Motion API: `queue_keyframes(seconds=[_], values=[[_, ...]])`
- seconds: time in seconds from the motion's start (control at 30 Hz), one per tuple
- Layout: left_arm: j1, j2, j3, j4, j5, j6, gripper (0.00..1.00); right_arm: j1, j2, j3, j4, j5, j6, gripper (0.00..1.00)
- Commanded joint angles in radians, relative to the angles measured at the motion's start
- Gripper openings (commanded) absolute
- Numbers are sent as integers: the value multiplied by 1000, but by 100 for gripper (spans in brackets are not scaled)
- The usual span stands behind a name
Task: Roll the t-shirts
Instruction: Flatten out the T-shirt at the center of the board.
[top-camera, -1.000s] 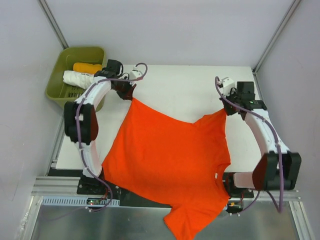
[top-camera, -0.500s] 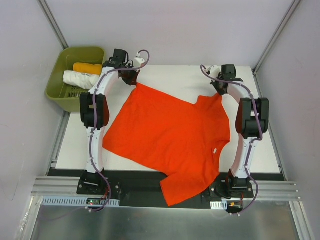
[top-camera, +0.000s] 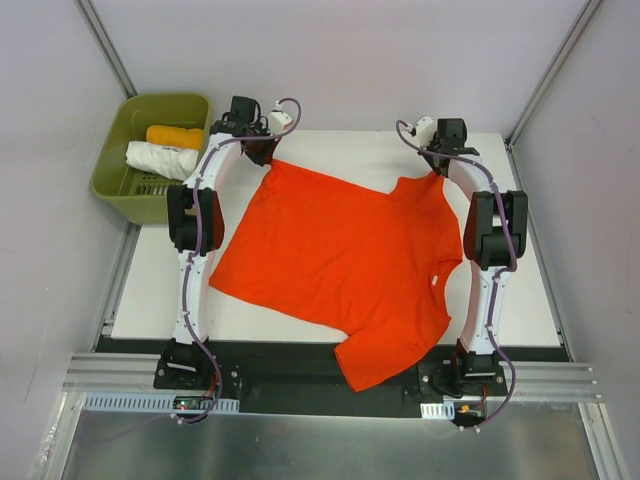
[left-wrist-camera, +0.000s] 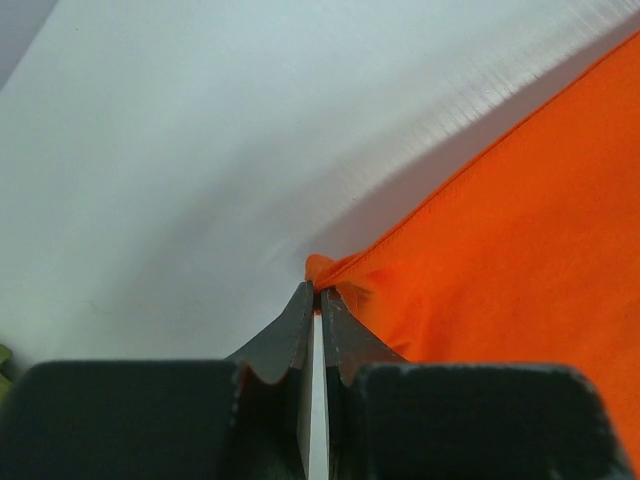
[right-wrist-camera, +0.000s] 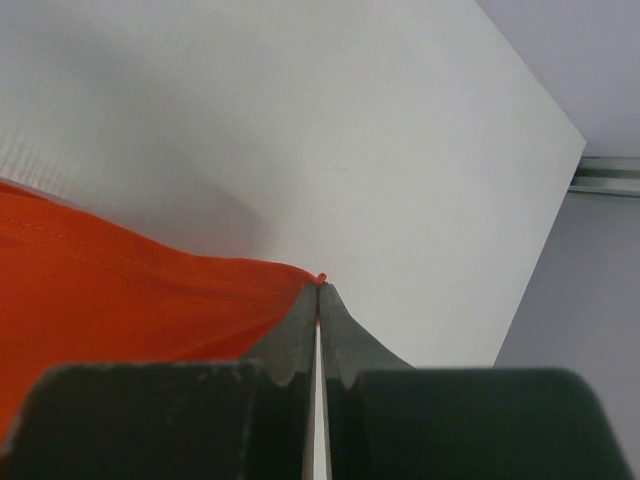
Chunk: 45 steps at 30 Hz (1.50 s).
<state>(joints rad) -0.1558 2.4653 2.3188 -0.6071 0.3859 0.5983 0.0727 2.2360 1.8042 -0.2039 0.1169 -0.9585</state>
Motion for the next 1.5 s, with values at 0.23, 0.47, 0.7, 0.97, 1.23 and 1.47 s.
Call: queue_keyframes(seconds=[0.23,0.47,0.7,0.97,1.23,1.47], values=[[-56,76,108,99,-156,156,0,-21,86,211,35,104,4,1],[-80,83,100,122,-208,256,0,-8,39,164,8,95,-6,1],[-87,2,42,133,-200,290,0,-10,-56,135,-119,89,27,1],[-85,-59,-42,139,-225,472,0,-7,-193,34,-187,83,93,1],[-90,-71,-38,139,-225,586,0,-5,-301,-77,-226,60,135,1],[-97,-114,-82,142,-245,667,0,-4,-393,-160,-246,46,148,1]])
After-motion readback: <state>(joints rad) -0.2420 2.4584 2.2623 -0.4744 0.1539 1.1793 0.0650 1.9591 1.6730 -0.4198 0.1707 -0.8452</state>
